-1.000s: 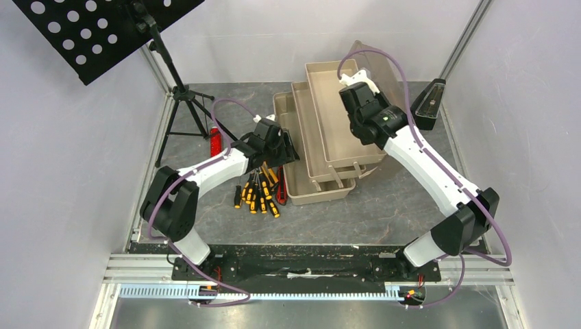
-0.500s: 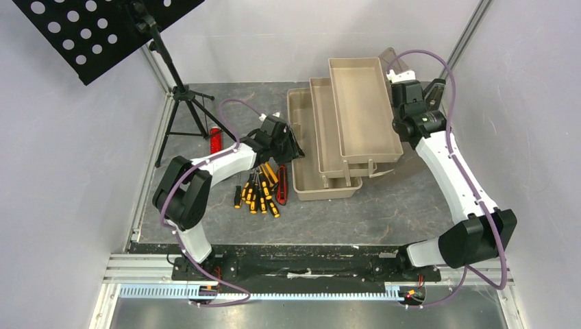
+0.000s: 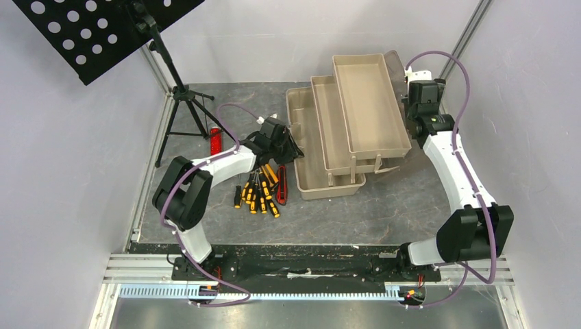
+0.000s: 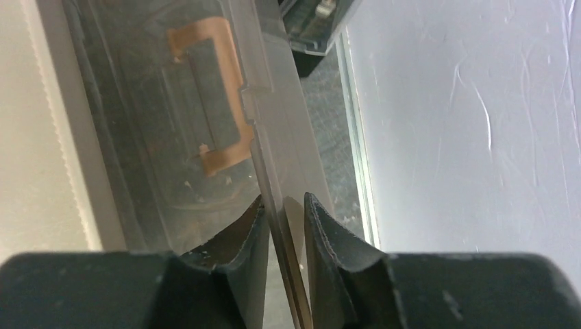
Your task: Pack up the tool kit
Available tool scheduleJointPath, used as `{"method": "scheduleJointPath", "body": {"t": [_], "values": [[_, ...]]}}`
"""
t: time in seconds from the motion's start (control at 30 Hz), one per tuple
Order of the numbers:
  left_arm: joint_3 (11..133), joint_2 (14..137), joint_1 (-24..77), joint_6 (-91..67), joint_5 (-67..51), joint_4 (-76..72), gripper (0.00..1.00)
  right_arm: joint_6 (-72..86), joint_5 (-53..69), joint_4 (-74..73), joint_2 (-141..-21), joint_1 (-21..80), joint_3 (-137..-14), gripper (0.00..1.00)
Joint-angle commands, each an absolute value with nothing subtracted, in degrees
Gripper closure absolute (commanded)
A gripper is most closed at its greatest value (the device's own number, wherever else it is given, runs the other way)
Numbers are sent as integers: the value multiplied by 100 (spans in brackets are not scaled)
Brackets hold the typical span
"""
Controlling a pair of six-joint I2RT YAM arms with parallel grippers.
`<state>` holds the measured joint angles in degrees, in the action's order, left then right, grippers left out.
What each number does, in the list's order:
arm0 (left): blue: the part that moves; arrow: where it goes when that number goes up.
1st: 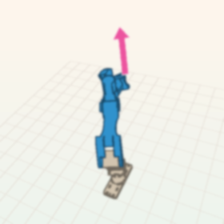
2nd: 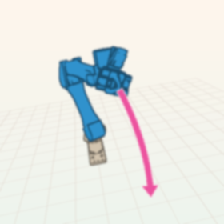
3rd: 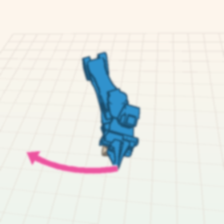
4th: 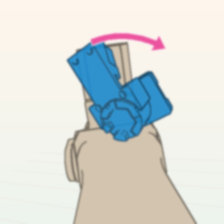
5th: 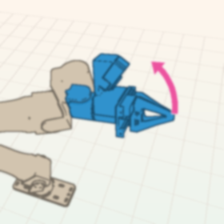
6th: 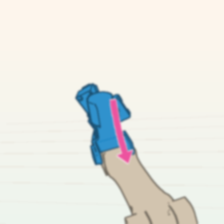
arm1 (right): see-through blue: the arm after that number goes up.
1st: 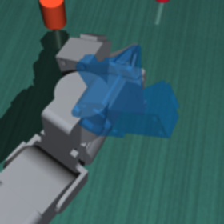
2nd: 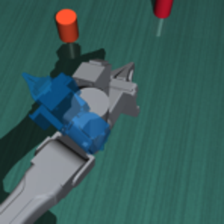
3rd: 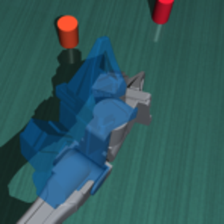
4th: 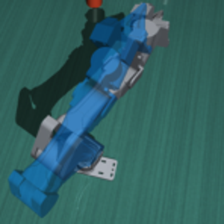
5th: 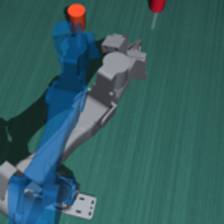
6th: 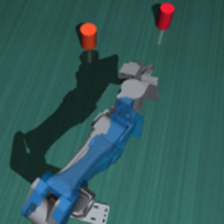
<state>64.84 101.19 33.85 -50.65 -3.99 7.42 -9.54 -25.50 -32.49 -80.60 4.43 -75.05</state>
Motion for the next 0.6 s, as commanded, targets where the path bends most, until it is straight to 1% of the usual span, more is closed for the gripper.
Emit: {"method": "scheduleJointPath", "body": {"t": [0.0,0.17,0.2,0.33,0.4,0.5,0.57], "values": [[6252,10090,3529,-6059,-832,-383,60,-610,-1383,-2550,-8347,586,-8002,73],[6157,10173,3533,-6549,-859,-749,61,-633,-1248,-2593,-8805,519,-8282,65],[6163,10204,3534,-6595,-854,-785,61,-635,-1269,-2623,-8886,506,-8347,61],[6231,10226,3533,-6590,-831,-791,61,-624,-1445,-2744,-8886,387,-8573,42],[6215,10206,3533,-6514,-794,-757,61,-633,-1579,-2771,-8730,337,-8620,31],[6151,10188,3533,-6396,-793,-703,62,-686,-1815,-2780,-8439,297,-8609,21],[6090,10170,3533,-6357,-798,-701,62,-702,-1920,-2782,-8222,285,-8549,17]]}}
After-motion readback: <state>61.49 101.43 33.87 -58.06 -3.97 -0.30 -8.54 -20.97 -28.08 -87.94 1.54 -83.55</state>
